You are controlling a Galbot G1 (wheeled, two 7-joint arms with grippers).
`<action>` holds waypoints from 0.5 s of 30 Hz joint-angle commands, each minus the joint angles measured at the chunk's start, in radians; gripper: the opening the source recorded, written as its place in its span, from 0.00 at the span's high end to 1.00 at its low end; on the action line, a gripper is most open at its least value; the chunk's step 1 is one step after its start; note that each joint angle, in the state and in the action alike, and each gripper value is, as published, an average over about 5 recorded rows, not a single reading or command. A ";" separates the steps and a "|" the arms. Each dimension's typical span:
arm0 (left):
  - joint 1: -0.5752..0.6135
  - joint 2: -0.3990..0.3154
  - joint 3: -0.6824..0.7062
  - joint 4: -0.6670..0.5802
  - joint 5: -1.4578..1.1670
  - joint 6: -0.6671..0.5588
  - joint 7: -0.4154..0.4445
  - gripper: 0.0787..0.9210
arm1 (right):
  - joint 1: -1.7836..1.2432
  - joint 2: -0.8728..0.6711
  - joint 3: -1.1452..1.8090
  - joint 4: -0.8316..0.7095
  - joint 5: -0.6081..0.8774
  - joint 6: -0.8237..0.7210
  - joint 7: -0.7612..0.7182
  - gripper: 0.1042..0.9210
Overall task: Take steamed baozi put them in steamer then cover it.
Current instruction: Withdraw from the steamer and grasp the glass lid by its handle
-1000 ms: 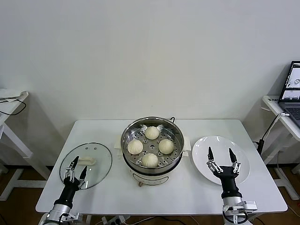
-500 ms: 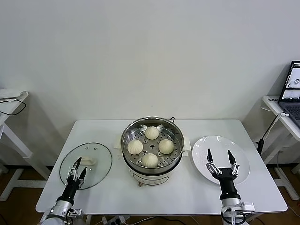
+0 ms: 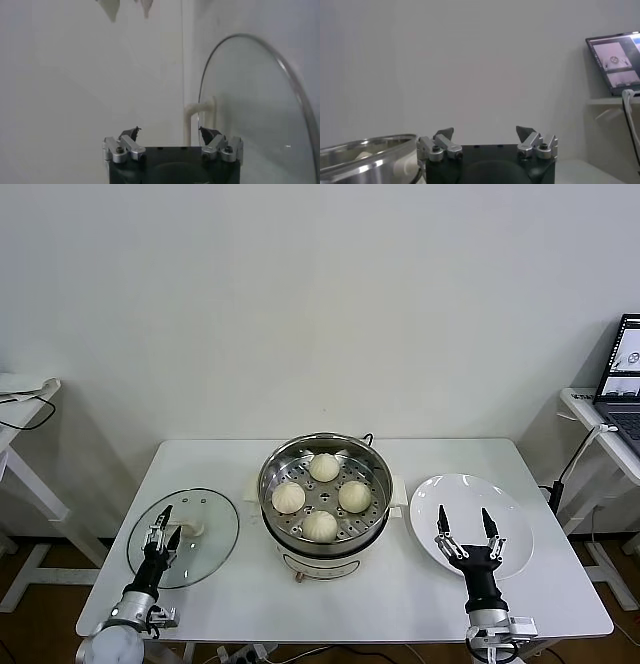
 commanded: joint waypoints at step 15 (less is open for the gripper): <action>-0.113 0.001 0.044 0.101 0.012 0.033 -0.004 0.12 | 0.001 0.005 -0.001 -0.017 -0.018 0.012 0.000 0.12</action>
